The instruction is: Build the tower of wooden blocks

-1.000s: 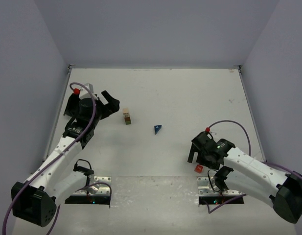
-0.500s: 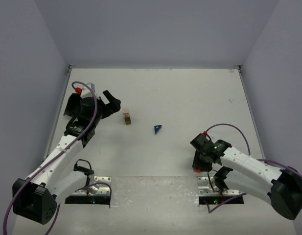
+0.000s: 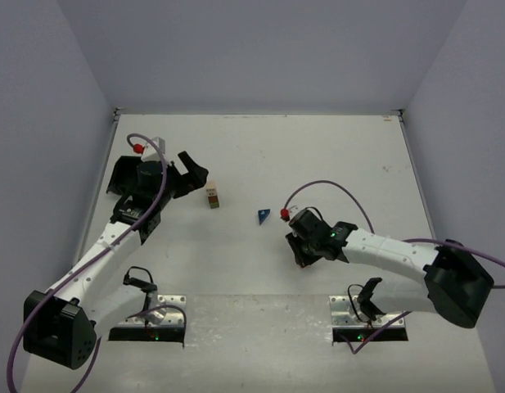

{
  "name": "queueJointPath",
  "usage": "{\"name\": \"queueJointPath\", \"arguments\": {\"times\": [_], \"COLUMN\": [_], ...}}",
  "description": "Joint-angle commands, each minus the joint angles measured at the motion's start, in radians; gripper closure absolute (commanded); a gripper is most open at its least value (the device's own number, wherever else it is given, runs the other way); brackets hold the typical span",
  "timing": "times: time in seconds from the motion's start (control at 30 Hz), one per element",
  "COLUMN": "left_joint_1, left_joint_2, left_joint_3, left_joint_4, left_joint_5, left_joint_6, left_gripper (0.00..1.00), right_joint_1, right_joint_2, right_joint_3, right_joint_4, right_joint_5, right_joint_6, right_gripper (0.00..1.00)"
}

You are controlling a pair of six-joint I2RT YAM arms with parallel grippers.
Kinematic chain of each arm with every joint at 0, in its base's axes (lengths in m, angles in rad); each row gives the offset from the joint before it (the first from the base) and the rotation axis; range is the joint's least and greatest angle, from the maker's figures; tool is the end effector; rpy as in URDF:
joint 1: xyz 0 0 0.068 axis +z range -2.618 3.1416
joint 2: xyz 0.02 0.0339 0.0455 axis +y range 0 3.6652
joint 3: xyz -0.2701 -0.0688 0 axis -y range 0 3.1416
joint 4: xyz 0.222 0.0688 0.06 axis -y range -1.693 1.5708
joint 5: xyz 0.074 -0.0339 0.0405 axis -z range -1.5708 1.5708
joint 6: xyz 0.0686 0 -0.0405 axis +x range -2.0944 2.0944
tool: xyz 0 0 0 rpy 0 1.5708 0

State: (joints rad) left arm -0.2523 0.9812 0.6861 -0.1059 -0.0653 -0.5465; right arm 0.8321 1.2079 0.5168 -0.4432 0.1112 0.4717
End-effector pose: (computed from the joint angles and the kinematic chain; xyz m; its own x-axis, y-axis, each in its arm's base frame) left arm 0.2246 -0.0533 0.2752 -0.4222 -0.4267 -0.7998 -0.0333 0.8890 -0.4567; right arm 0.1359 0.1380 0.1419 -0.8631 -0.2770 -0.4223 -0.3491 0.9314 0.1025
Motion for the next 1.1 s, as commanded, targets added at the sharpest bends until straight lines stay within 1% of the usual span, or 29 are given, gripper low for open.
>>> {"name": "queueJointPath", "arguments": {"times": [0.0,0.07,0.13,0.17,0.27,0.33,0.4,0.43,0.5,0.57,0.63,0.8,1.07], "left_joint_1": [0.01,0.009,0.008,0.008,0.008,0.004,-0.025,-0.056,-0.115,-0.203,-0.235,-0.251,-0.271], "left_joint_2": [-0.002,0.002,0.007,0.01,0.025,0.038,0.06,0.066,0.082,0.121,0.165,0.2,0.198], "left_joint_3": [-0.012,-0.017,-0.027,-0.033,-0.044,-0.048,-0.05,-0.048,-0.036,-0.008,0.013,0.027,0.029], "left_joint_4": [0.116,0.163,0.194,0.209,0.257,0.278,0.311,0.316,0.319,0.31,0.302,0.287,0.291], "left_joint_5": [0.198,0.314,0.438,0.478,0.569,0.618,0.67,0.674,0.654,0.638,0.654,0.629,0.653], "left_joint_6": [0.039,0.058,0.067,0.066,0.049,0.041,0.036,0.038,0.048,0.079,0.088,0.085,0.114], "left_gripper": [0.0,0.0,0.0,0.0,0.0,0.0,0.0,0.0,0.0,0.0,0.0,0.0,0.01], "right_joint_1": [0.14,0.152,0.153,0.153,0.153,0.151,0.151,0.151,0.151,0.151,0.151,0.149,0.14], "right_joint_2": [0.106,0.106,0.083,0.061,-0.017,-0.059,-0.123,-0.135,-0.149,-0.148,-0.134,-0.103,-0.062], "right_joint_3": [0.157,0.165,0.141,0.123,0.054,0.026,-0.01,-0.015,-0.017,0.011,0.03,0.063,0.109], "right_joint_4": [0.192,0.271,0.41,0.472,0.651,0.736,0.819,0.857,0.868,0.871,0.869,0.881,0.887], "right_joint_5": [0.13,0.088,0.053,0.027,-0.065,-0.095,-0.143,-0.155,-0.178,-0.186,-0.182,-0.144,-0.074], "right_joint_6": [-0.414,-0.512,-0.628,-0.68,-0.794,-0.833,-0.888,-0.896,-0.921,-0.949,-0.97,-0.989,-0.962], "right_gripper": [0.92,0.93,0.93,0.93,0.92,0.92,0.92,0.92,0.91,0.91,0.91,0.91,0.9]}}
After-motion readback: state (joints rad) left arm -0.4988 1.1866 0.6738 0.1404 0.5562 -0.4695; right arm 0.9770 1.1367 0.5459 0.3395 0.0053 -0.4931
